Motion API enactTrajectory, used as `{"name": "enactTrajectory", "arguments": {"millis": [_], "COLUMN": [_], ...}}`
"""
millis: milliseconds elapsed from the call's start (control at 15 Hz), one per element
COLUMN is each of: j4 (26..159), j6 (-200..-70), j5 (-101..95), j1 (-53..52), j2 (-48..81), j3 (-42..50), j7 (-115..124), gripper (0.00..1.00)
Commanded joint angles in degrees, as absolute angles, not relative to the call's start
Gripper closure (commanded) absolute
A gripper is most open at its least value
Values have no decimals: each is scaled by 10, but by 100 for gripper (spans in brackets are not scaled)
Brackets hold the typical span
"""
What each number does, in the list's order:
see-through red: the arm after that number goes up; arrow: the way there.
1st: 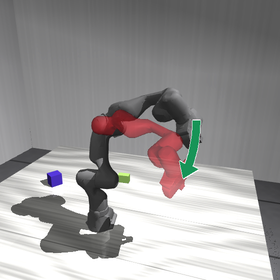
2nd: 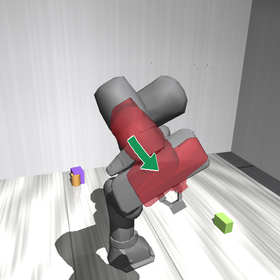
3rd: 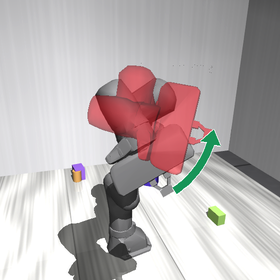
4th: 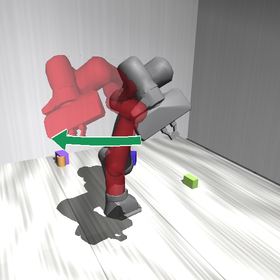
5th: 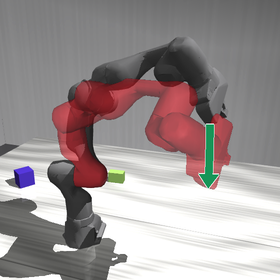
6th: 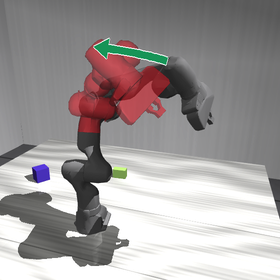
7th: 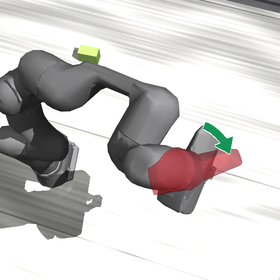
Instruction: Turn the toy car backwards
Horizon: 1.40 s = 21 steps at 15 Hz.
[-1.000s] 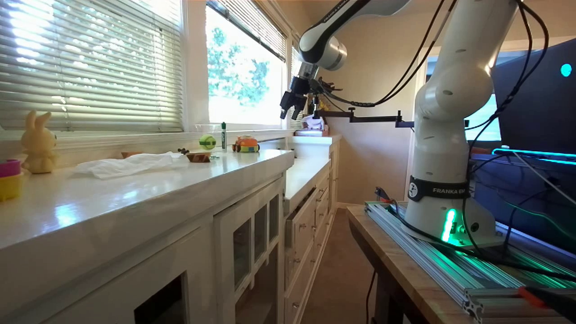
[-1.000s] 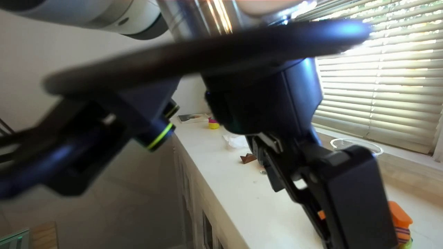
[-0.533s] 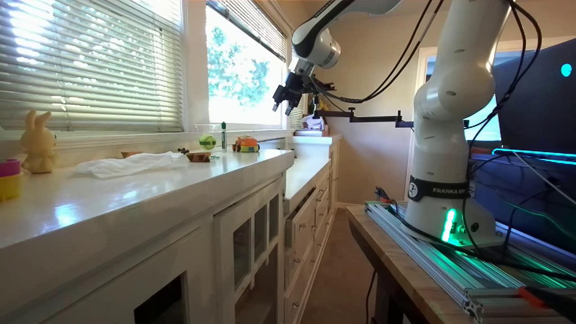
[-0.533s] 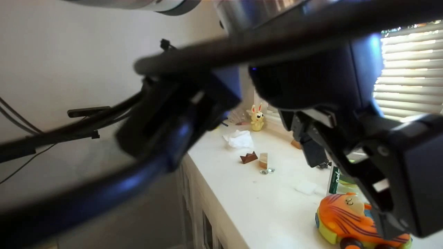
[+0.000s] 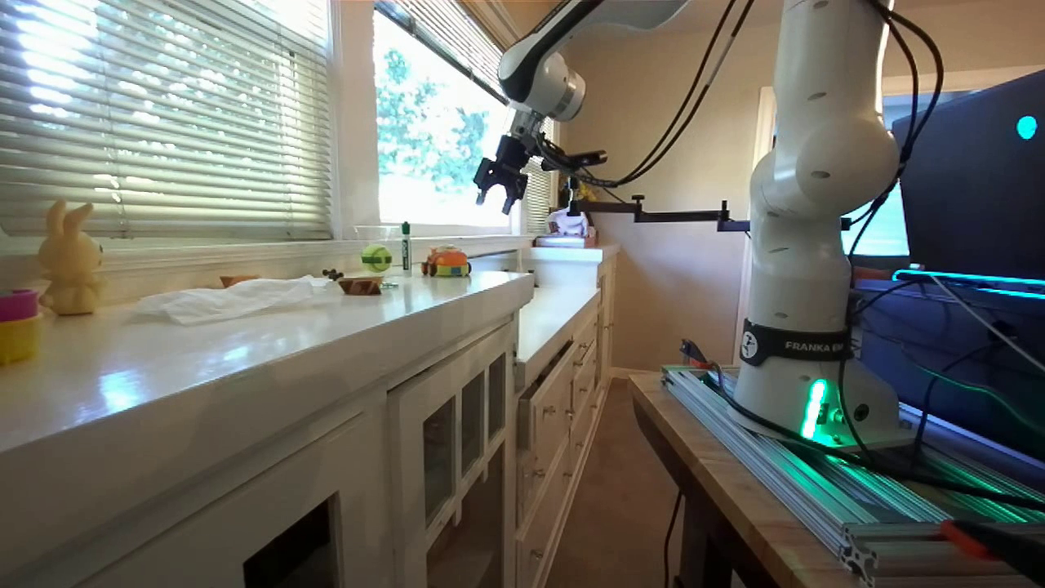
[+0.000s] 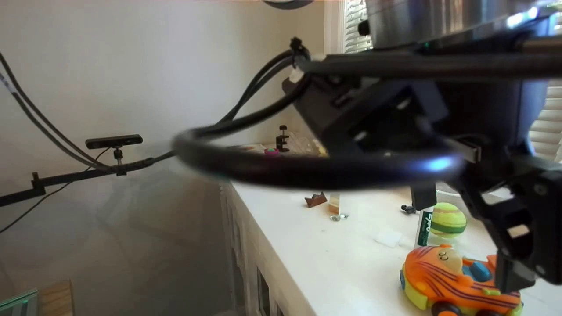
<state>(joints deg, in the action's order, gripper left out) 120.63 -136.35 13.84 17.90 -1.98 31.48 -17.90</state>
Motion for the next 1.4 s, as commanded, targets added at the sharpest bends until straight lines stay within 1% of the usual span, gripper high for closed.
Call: {"name": "enactTrajectory", "arguments": {"millis": [0, 200, 267, 667, 1333], "j4": [1118, 1070, 1118, 1085, 1001], "j6": [-1298, -1265, -1297, -1278, -1262], "j5": [147, 139, 136, 141, 153], "j1": [207, 224, 227, 241, 257], "j2": [46, 79, 48, 83, 161], "j3": [293, 273, 268, 256, 227], "j7": [-158, -152, -161, -147, -35], "gripper": [0, 0, 0, 0, 0]}}
